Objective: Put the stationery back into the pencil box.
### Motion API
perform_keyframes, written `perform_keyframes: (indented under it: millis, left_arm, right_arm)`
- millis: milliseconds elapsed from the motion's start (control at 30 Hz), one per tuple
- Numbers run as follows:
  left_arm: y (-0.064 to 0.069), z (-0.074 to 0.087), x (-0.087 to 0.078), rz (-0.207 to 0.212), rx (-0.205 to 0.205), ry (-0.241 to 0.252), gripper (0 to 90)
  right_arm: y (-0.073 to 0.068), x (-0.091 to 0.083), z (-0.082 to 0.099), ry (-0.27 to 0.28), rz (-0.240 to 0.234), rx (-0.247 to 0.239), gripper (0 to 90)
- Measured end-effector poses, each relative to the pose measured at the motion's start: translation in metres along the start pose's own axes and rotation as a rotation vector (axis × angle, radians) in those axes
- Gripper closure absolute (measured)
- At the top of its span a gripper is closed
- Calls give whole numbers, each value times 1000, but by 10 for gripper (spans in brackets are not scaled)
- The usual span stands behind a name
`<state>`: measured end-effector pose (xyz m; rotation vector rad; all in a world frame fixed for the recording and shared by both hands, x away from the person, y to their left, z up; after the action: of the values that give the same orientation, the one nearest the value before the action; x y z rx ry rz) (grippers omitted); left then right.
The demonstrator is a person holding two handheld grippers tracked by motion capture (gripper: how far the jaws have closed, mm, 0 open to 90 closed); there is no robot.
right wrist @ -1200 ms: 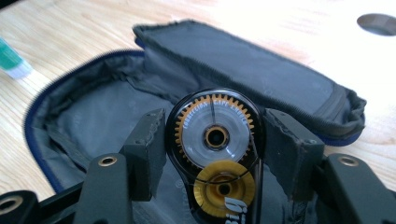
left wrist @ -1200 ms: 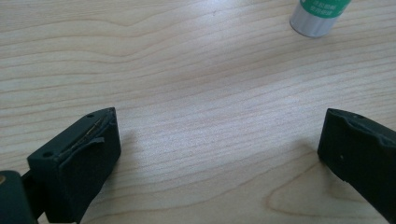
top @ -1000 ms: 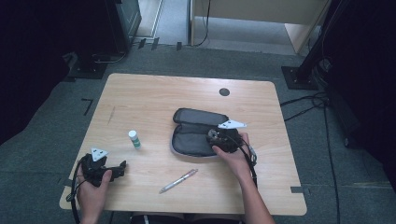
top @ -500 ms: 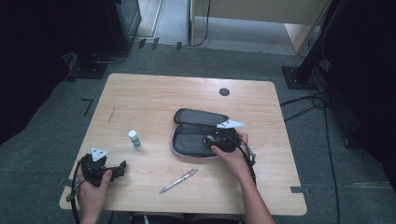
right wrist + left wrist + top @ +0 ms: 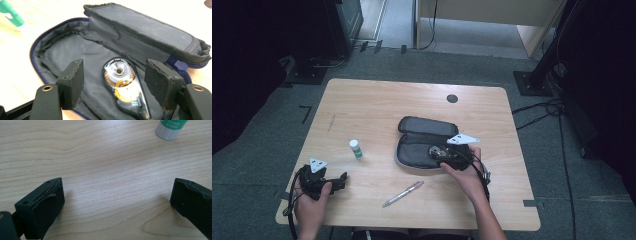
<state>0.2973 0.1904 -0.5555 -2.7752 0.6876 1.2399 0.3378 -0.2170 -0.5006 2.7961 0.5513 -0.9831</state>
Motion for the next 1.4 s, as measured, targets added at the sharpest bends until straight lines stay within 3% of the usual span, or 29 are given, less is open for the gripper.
perform_keyframes:
  millis: [200, 467, 633, 733, 867, 967, 1133, 1400]
  left_arm:
    - [0, 0, 0, 0, -1, 0, 0]
    - [0, 0, 0, 0, -1, 0, 0]
    - [0, 0, 0, 0, 0, 0, 0]
    - [0, 0, 0, 0, 0, 0, 0]
    - [0, 0, 0, 0, -1, 0, 0]
    - [0, 0, 0, 0, -1, 0, 0]
    - [0, 0, 0, 0, 0, 0, 0]
    - [0, 0, 0, -1, -2, 1, 0]
  right_arm:
    - [-6, -16, 2, 29, -31, 2, 334]
    - [-23, -34, 7, 55, -90, -22, 336]
    - [-40, -41, 16, 67, -148, -65, 397]
    - [-45, -42, 18, 75, -167, -88, 423]
    - [-59, -42, 24, 80, -237, -124, 479]
    - [-68, -38, 29, 68, -263, -146, 489]
    - [-76, -32, 35, 51, -292, -155, 498]
    - [-80, -21, 47, 25, -292, -156, 498]
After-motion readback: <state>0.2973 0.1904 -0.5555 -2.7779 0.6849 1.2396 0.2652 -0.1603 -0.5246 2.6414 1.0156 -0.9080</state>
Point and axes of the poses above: each handheld gripper's, and its own axes: x roughly forward along the jaws, z roughly out of its underside, y roughly to its right, the point moved 5 cm from there along x, roughly forward along the jaws, and after that the axes turned 13 degrees about z, right-handed, at the moved point
